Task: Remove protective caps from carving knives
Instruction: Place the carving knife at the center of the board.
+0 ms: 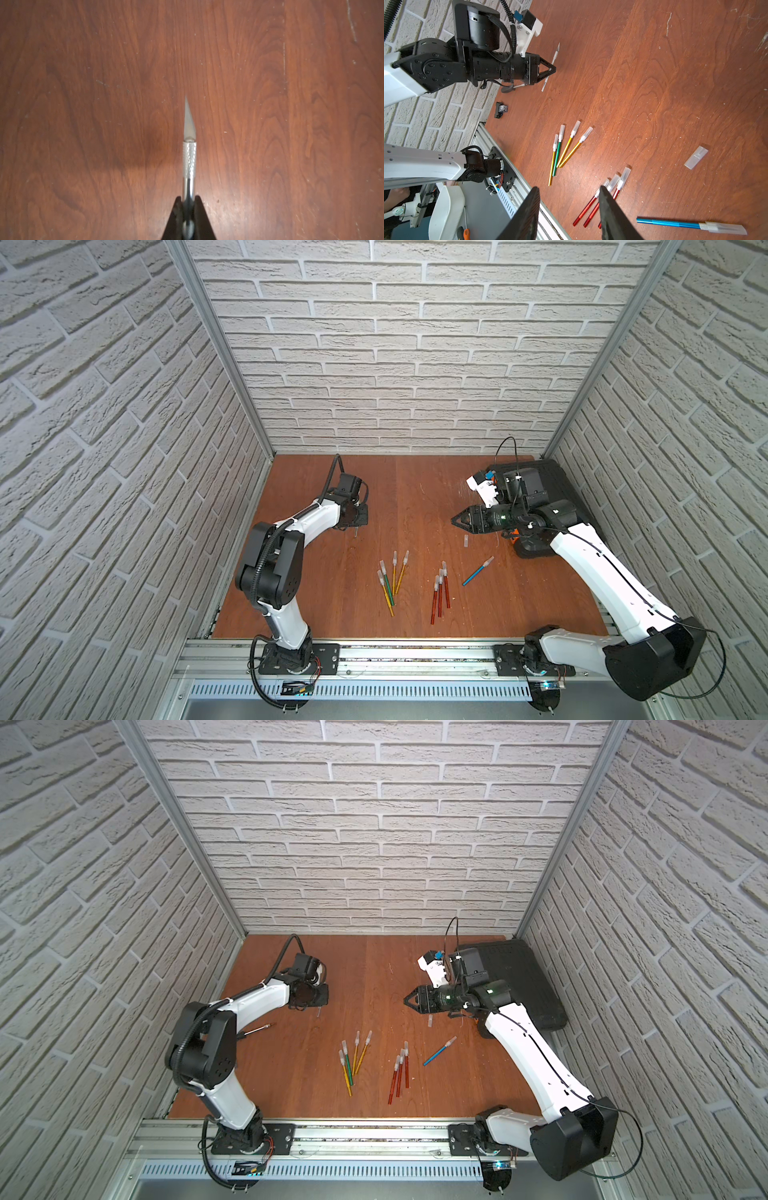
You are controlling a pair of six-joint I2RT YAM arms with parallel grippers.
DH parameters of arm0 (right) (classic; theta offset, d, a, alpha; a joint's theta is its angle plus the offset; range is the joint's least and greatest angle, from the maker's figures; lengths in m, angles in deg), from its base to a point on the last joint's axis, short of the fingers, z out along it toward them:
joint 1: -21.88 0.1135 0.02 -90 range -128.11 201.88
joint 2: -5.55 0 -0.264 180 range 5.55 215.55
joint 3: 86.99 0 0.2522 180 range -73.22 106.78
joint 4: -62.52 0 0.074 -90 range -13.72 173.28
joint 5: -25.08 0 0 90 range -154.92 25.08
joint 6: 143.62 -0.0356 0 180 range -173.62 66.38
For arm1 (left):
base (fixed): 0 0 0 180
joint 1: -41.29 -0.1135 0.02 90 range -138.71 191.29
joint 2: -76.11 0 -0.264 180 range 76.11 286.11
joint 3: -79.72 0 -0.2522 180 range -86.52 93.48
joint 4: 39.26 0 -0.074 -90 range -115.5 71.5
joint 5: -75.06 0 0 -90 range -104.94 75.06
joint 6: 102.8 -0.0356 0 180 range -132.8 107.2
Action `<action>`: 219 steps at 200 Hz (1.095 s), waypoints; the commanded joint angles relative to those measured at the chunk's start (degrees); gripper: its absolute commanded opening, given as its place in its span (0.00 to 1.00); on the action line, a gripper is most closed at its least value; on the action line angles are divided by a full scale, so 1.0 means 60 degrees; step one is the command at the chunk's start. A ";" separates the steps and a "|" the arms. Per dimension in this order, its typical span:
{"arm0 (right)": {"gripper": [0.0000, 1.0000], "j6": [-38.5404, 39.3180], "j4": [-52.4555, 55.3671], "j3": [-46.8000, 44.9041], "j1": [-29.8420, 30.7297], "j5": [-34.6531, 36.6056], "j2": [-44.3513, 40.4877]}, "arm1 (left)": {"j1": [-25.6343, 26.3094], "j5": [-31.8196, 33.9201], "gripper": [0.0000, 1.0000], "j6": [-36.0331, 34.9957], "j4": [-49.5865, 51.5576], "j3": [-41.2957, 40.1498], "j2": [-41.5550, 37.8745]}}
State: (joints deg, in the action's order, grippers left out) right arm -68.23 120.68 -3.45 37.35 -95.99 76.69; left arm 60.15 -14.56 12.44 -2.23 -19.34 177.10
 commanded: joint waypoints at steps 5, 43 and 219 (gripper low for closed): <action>0.47 -0.0055 -0.0233 -0.0211 -0.0014 0.0066 -0.0155 | -0.0036 0.0263 0.00 -0.0254 0.0165 0.0371 0.0363; 0.47 -0.0070 -0.0258 -0.0263 -0.0014 0.0135 -0.0198 | -0.0049 0.0195 0.00 -0.0195 0.0114 0.0519 0.0778; 0.47 0.0060 -0.0392 -0.0585 -0.0014 0.0264 0.0007 | -0.0049 0.0201 0.13 -0.0162 -0.0033 0.0539 0.1519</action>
State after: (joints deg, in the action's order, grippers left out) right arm -68.23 120.20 -6.37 37.35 -94.52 76.73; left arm 60.15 -13.86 11.83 -1.93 -16.48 185.23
